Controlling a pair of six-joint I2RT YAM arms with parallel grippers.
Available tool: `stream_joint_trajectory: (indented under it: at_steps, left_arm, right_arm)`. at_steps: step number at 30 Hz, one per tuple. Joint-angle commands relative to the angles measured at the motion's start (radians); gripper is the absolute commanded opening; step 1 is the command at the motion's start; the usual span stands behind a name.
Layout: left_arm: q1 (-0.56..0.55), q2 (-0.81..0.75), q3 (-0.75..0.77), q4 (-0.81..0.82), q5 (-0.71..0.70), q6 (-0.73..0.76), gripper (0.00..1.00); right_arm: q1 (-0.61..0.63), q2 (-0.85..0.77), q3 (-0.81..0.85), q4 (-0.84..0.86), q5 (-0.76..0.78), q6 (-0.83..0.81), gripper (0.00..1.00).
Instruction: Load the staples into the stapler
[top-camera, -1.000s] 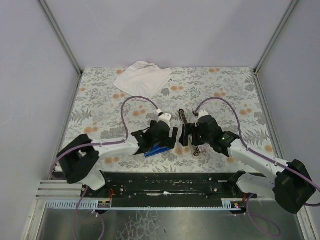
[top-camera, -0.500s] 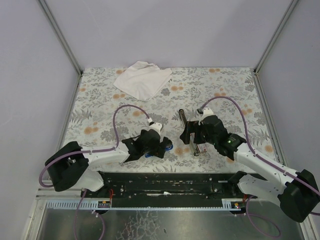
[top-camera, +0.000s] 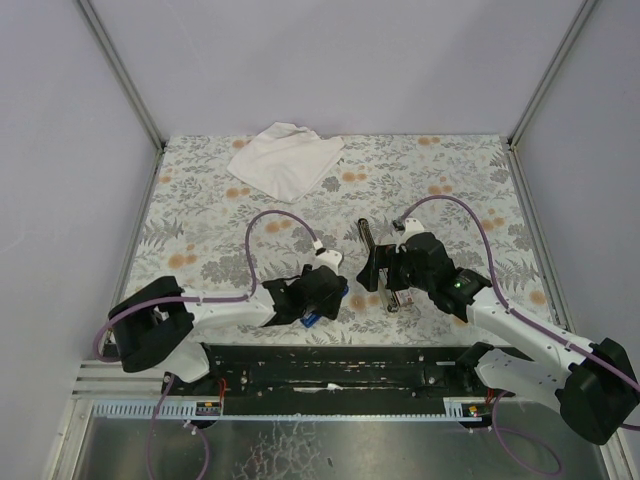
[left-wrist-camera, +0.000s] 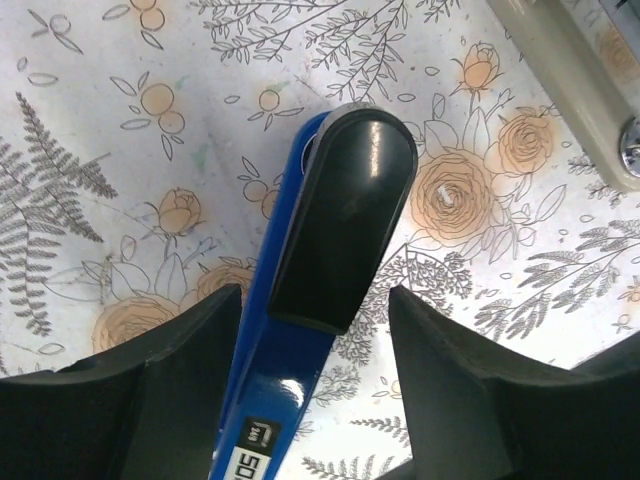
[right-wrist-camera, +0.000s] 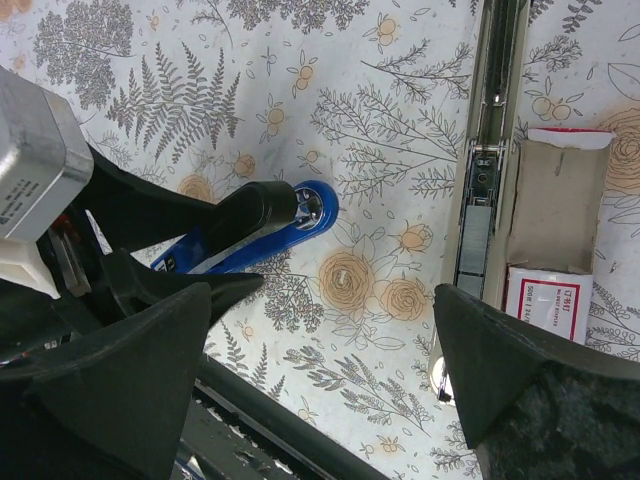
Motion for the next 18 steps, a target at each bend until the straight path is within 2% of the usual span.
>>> stream_joint_trajectory:
  at_steps: [1, 4, 7, 18]
  left_arm:
    - [-0.026, 0.0, 0.02, -0.034, -0.074, -0.079, 0.66]
    - [-0.038, -0.026, -0.007, -0.069, -0.08, -0.084, 0.74]
    - [-0.047, -0.062, -0.032, -0.103, -0.081, -0.09, 0.74]
    - [-0.087, -0.092, -0.083, -0.122, -0.062, -0.142, 0.5]
  right_arm:
    - [-0.005, 0.0, 0.014, 0.031, -0.017, 0.013, 0.99]
    - [-0.005, 0.001, 0.015, 0.031, -0.032, 0.011, 0.99]
    - [-0.005, 0.002, 0.013, 0.035, -0.038, 0.014, 0.99]
    - [-0.005, 0.012, 0.004, 0.041, -0.038, 0.061, 0.99]
